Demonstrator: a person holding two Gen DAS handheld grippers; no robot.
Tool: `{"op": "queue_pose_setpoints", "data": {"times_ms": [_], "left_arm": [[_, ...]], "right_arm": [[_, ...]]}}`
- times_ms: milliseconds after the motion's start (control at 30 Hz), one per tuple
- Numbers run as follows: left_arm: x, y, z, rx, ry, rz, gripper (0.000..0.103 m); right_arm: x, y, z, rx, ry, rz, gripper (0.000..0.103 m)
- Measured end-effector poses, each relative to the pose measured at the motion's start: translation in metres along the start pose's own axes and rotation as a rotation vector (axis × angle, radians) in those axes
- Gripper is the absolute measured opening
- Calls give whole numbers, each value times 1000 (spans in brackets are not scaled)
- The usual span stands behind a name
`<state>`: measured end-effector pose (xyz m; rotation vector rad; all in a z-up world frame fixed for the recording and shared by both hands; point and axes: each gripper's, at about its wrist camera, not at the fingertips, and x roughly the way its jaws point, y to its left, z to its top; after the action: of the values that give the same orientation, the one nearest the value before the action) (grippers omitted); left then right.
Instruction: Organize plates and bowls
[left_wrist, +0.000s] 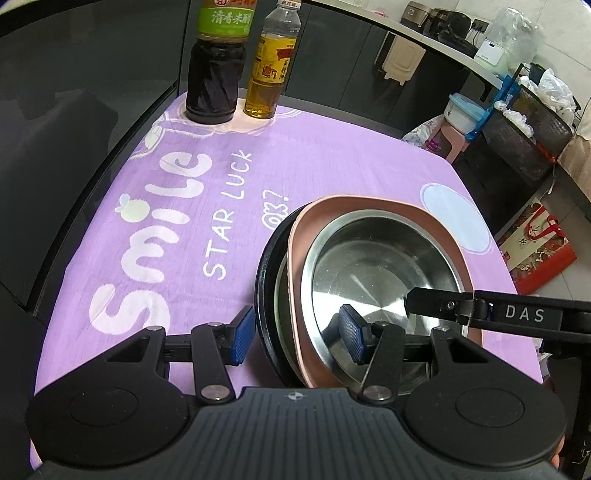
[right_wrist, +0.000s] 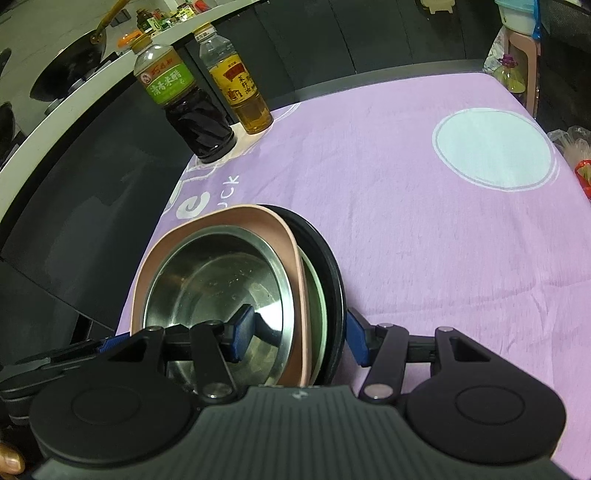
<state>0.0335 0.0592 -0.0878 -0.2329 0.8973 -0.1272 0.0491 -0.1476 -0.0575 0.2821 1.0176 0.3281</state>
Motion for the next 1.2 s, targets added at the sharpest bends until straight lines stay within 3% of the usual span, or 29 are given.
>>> {"op": "queue_pose_setpoints", "data": {"times_ms": [1200], "left_arm": [[27,-24,56,26,-21,4,43]], "right_arm": [[16,-23,57,96,-40,-2,53]]}}
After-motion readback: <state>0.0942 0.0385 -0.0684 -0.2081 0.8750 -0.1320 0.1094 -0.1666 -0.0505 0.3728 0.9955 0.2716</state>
